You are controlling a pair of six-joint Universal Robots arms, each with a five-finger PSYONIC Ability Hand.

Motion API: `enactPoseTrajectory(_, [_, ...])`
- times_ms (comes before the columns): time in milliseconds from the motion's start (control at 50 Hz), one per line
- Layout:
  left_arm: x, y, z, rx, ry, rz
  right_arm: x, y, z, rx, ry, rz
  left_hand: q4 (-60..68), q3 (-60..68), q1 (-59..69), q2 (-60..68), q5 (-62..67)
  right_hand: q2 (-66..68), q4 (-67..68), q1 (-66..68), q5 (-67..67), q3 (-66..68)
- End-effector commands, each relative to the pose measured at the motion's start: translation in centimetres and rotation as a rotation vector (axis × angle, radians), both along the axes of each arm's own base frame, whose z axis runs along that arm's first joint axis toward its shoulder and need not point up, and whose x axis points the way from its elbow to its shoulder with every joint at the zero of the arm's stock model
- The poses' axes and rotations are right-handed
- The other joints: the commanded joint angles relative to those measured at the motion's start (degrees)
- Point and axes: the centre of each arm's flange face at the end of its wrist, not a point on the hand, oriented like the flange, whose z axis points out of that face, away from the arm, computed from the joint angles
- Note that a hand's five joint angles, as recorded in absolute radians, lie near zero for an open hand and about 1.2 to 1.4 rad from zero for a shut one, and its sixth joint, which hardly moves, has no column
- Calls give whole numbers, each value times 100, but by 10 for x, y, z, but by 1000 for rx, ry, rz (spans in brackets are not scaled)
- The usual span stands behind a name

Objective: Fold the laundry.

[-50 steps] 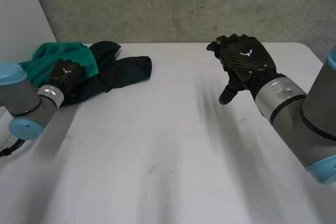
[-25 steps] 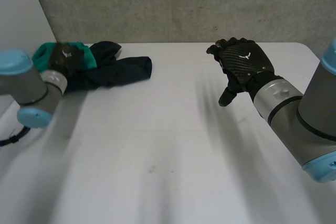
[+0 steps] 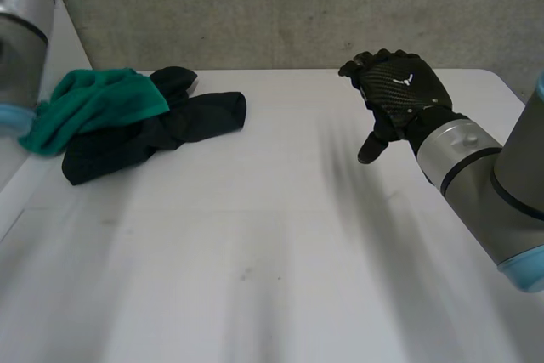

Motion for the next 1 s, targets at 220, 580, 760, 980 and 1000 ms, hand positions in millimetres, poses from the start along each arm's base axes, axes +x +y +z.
enactPoseTrajectory(220, [35,-81,-168,353,-186,-3,-1,0,2,-4,-2,-1,-4983,-4910,-4725,-4936,-4744,-279,-355,-141,-381,-241])
enactPoseTrajectory(580, [80,-150,-245,347,-296,62,1,-5,-16,26,33,-2,-2023,-1950,-1765,-1975,-1783,-279,-355,-141,-381,-241])
enactPoseTrajectory(760, [73,-150,-241,329,-293,92,-1,-6,-20,21,59,-9,1141,1214,1399,1189,1381,-279,-355,-141,-381,-241])
enactPoseTrajectory(980, [10,-89,-79,7,-110,4,-1,-6,-18,20,59,-8,1141,1214,1399,1189,1381,-279,-355,-141,-381,-241])
enactPoseTrajectory(1000, [6,-81,-67,-10,-91,-14,-1,-6,-17,17,57,-8,1141,1214,1399,1189,1381,-279,-355,-141,-381,-241])
